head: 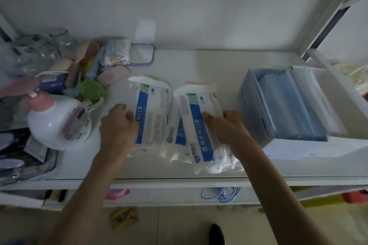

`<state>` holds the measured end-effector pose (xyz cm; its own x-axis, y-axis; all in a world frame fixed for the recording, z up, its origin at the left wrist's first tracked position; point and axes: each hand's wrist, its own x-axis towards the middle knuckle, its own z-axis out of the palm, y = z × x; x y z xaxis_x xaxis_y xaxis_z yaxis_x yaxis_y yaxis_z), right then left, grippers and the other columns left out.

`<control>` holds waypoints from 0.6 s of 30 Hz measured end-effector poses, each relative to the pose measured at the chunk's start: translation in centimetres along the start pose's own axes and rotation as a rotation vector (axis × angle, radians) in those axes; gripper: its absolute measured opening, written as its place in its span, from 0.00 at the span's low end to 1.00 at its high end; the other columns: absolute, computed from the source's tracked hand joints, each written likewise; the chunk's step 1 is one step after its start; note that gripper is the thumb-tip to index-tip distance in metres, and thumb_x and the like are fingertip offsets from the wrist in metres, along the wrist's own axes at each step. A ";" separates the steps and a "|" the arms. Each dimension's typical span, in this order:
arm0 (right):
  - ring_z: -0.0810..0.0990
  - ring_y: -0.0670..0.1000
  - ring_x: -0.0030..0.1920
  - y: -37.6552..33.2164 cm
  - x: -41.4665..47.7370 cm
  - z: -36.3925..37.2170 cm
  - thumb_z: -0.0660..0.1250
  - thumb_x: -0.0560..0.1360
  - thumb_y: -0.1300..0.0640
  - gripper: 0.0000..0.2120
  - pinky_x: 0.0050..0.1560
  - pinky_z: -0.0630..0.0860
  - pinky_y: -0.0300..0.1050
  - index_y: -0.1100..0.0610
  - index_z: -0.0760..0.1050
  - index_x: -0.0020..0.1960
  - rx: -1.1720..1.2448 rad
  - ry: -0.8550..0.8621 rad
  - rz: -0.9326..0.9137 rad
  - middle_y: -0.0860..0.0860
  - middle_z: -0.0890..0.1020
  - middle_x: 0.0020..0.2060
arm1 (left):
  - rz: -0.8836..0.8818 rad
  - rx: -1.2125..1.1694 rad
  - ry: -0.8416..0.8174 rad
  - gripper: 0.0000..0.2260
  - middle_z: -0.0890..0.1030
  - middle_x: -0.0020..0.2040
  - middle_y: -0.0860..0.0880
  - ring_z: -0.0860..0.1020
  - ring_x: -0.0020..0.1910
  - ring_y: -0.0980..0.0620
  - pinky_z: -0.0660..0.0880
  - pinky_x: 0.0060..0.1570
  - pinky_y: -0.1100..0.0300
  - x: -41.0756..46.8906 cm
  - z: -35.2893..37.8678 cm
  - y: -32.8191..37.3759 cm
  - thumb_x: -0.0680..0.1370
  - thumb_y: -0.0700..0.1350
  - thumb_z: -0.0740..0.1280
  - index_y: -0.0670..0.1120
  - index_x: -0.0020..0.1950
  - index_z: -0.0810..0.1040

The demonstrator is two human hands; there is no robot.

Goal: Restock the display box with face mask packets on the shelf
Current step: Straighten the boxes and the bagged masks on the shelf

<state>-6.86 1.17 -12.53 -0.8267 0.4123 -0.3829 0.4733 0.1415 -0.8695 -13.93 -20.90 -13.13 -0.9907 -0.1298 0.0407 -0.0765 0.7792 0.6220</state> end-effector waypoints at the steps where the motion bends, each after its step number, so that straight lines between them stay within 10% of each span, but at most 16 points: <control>1: 0.85 0.48 0.37 -0.1 0.1 0.0 0.69 0.75 0.48 0.12 0.30 0.78 0.39 0.56 0.76 0.51 -0.045 -0.011 -0.006 0.49 0.85 0.39 | 0.095 0.124 0.082 0.15 0.79 0.59 0.39 0.77 0.55 0.40 0.75 0.53 0.47 -0.4 0.2 -0.2 0.80 0.42 0.64 0.40 0.65 0.72; 3: 0.83 0.46 0.37 -0.3 0.1 0.1 0.68 0.76 0.49 0.11 0.28 0.76 0.36 0.55 0.74 0.52 -0.098 -0.037 -0.049 0.48 0.84 0.41 | 0.334 0.125 0.136 0.20 0.73 0.66 0.40 0.70 0.67 0.41 0.68 0.65 0.42 -1.6 0.7 0.1 0.78 0.43 0.66 0.43 0.70 0.69; 5: 0.84 0.47 0.39 -0.4 -0.3 0.4 0.67 0.77 0.51 0.10 0.31 0.78 0.37 0.57 0.74 0.53 -0.054 -0.026 -0.100 0.49 0.84 0.43 | 0.468 -0.017 -0.148 0.23 0.65 0.74 0.48 0.61 0.75 0.47 0.64 0.70 0.41 -3.0 1.4 0.6 0.81 0.51 0.61 0.52 0.75 0.62; 9: 0.81 0.44 0.37 -0.8 -1.2 0.0 0.65 0.78 0.58 0.09 0.26 0.76 0.31 0.59 0.69 0.56 -0.012 0.304 -0.229 0.49 0.81 0.44 | 0.468 0.185 -0.355 0.25 0.47 0.80 0.56 0.42 0.79 0.54 0.42 0.76 0.49 -4.8 3.4 -0.2 0.82 0.59 0.49 0.59 0.79 0.50; 12: 0.80 0.57 0.52 -1.1 -0.3 -0.3 0.64 0.77 0.61 0.19 0.51 0.81 0.51 0.59 0.63 0.65 -0.366 0.466 -0.244 0.56 0.77 0.57 | 0.456 0.221 -0.317 0.24 0.47 0.80 0.56 0.41 0.79 0.55 0.39 0.73 0.54 -4.7 3.7 -0.3 0.83 0.58 0.49 0.58 0.79 0.52; 14: 0.66 0.64 0.68 -0.8 0.0 0.3 0.65 0.76 0.61 0.27 0.69 0.67 0.58 0.59 0.57 0.71 -0.659 0.407 -0.185 0.62 0.61 0.69 | 0.454 0.247 -0.326 0.24 0.47 0.80 0.55 0.42 0.79 0.54 0.41 0.75 0.52 -4.5 3.6 -0.2 0.83 0.58 0.48 0.58 0.79 0.52; 18: 0.59 0.60 0.72 0.8 -0.8 1.9 0.62 0.78 0.56 0.24 0.74 0.57 0.58 0.58 0.60 0.72 -0.835 0.237 -0.324 0.57 0.58 0.72 | 0.470 0.272 -0.282 0.29 0.49 0.81 0.53 0.45 0.79 0.53 0.39 0.73 0.56 -5.1 4.2 -0.3 0.79 0.60 0.41 0.56 0.79 0.52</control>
<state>-6.39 -0.79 -13.50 -0.9168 0.3993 -0.0064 0.3715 0.8467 -0.3808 -9.33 -17.93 -16.82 -0.9140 0.4045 0.0306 0.3870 0.8471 0.3643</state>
